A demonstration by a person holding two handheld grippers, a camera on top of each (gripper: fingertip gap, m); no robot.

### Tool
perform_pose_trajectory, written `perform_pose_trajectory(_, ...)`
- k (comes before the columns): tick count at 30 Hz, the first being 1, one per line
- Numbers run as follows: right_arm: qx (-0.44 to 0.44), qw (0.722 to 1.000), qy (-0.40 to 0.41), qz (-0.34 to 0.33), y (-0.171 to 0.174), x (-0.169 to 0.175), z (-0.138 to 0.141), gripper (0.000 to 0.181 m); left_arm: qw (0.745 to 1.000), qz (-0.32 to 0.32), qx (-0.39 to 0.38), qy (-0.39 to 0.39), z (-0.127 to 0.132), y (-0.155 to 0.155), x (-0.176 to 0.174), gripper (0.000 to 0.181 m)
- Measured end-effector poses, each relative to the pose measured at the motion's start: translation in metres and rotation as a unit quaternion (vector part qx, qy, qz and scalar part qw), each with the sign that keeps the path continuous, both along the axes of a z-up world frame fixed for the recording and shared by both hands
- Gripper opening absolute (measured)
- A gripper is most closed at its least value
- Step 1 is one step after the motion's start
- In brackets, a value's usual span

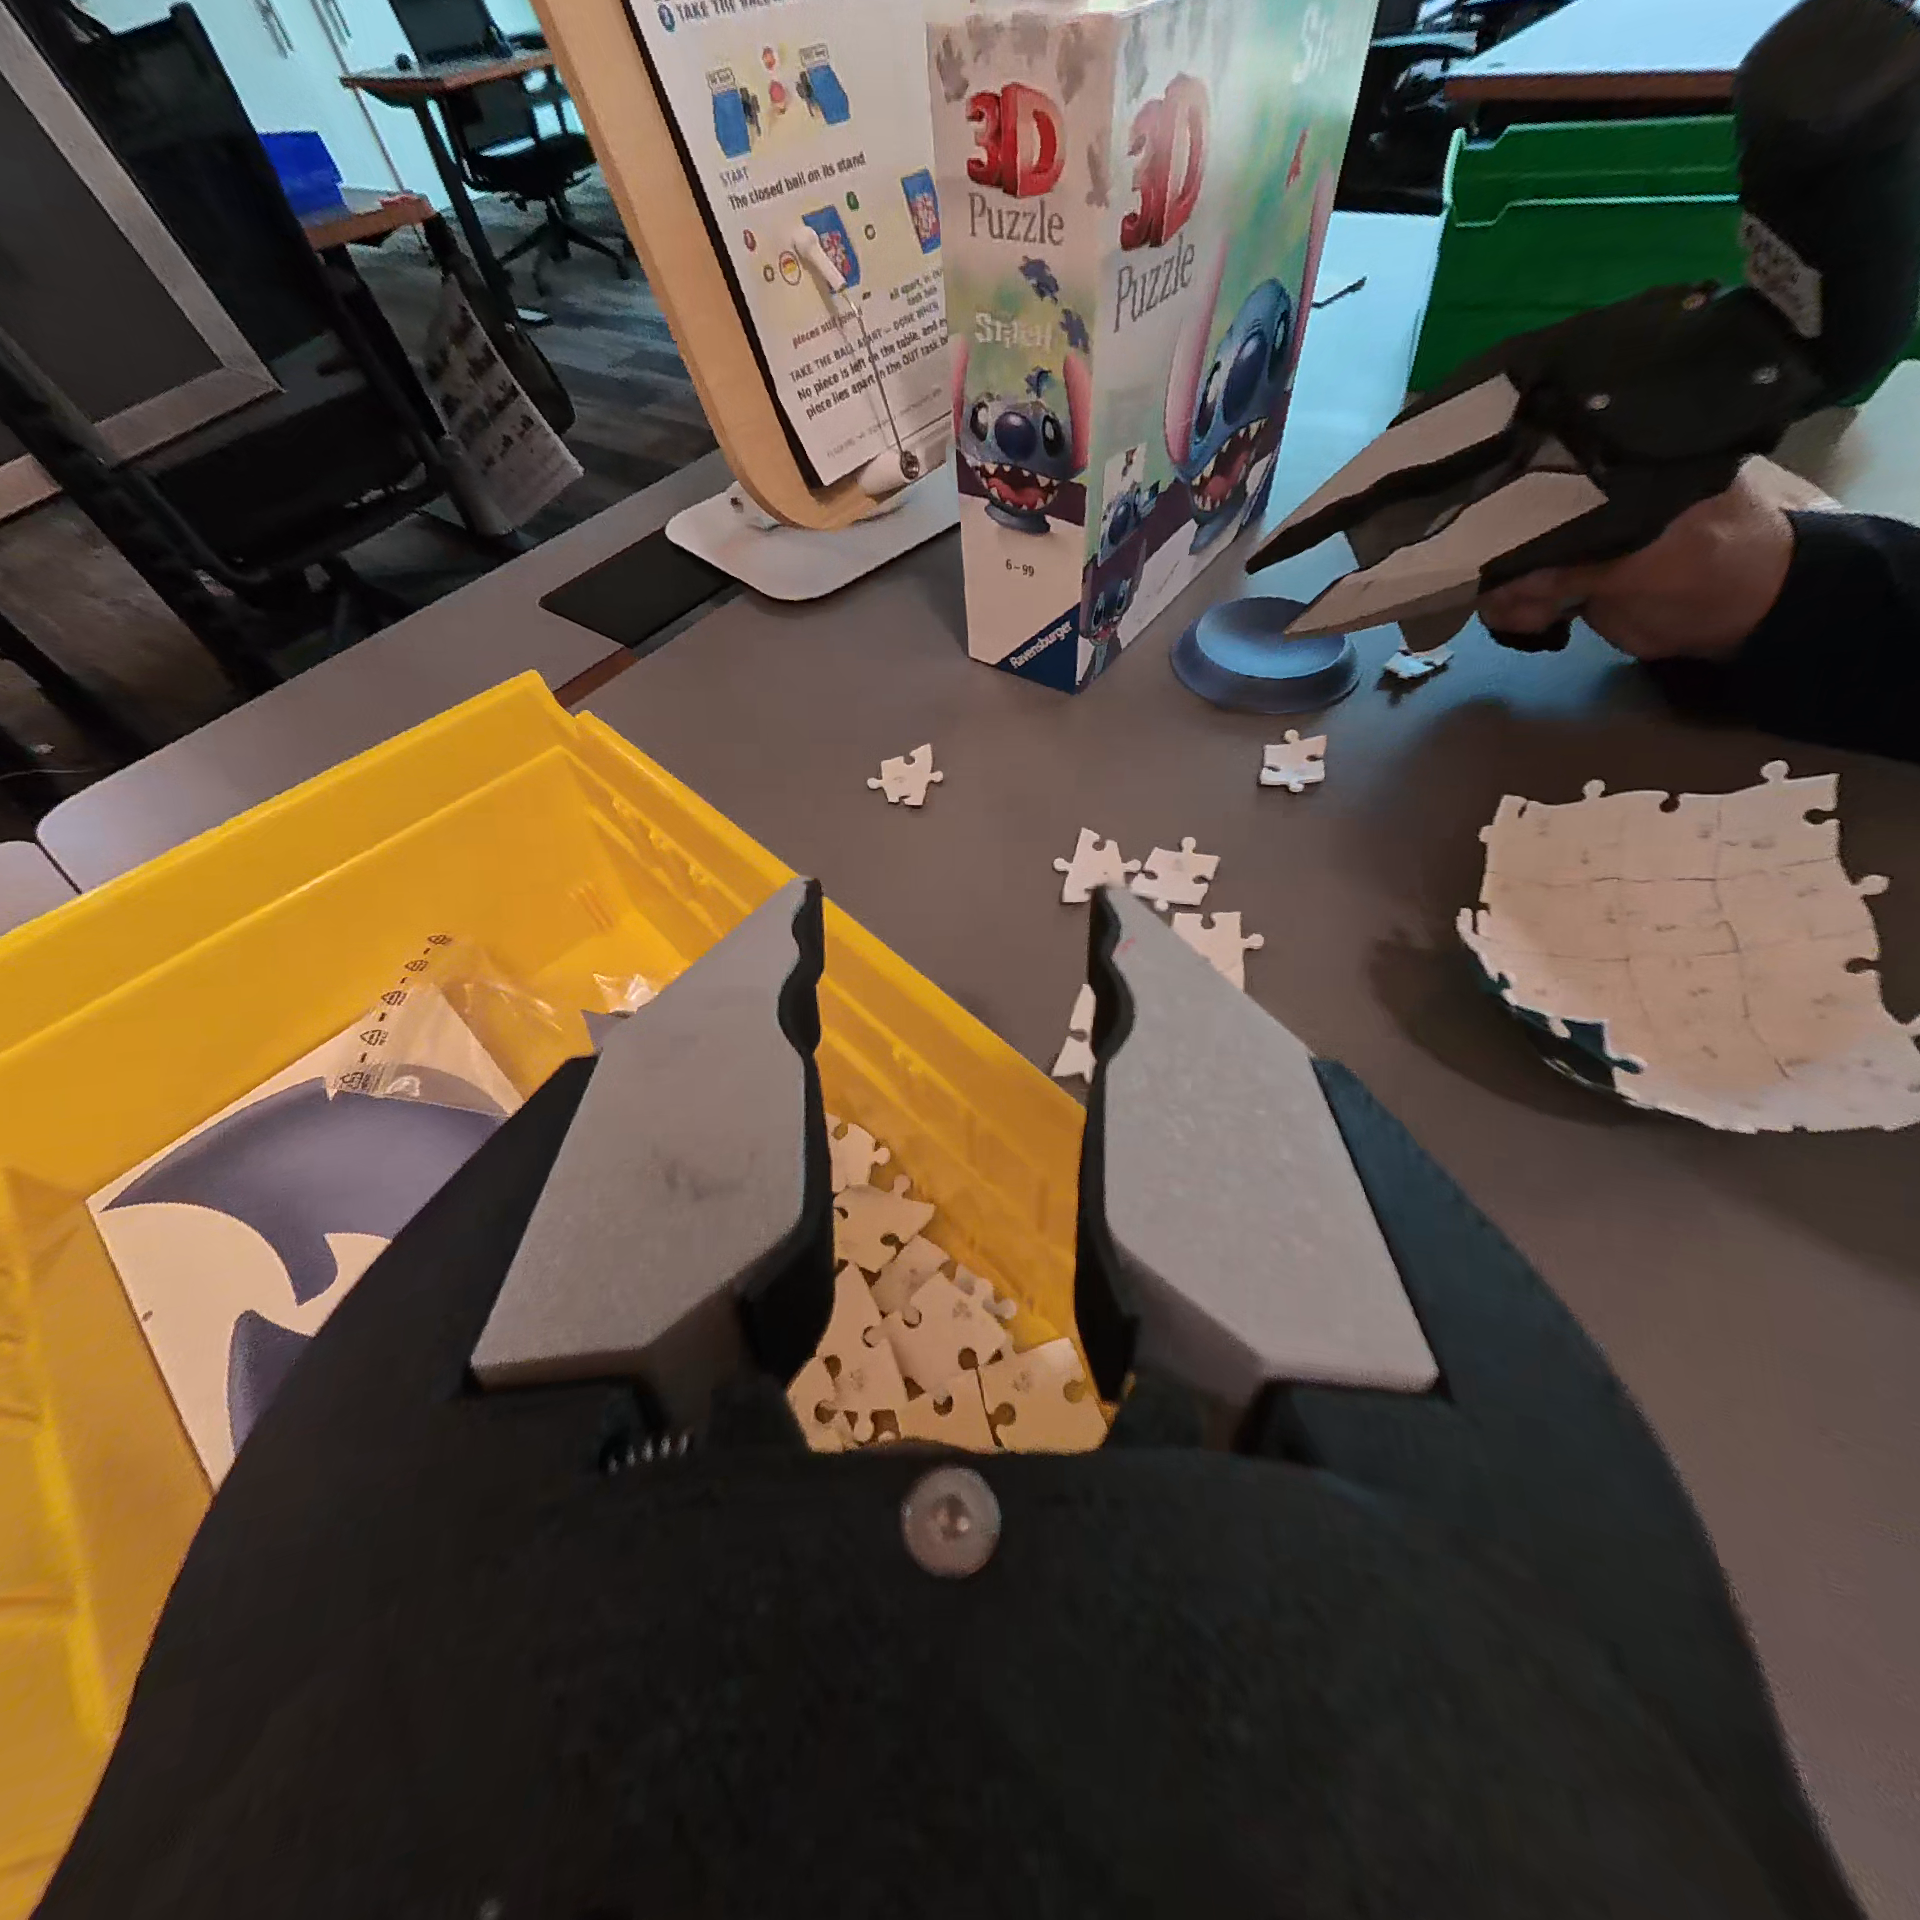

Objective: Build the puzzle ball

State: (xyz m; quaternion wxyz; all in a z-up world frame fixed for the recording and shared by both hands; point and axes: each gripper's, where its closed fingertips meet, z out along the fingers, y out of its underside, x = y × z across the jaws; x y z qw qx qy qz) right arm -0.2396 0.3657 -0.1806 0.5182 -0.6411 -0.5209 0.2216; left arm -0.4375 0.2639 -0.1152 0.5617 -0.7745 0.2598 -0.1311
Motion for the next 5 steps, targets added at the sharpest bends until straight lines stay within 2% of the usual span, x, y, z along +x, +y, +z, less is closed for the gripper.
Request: perform_pose_trajectory(5,-0.01,1.0,-0.006,-0.011,0.0032,0.003,-0.0043,0.031,1.0,0.008,-0.005,0.008,-0.0074,0.0015,-0.0008,0.049)
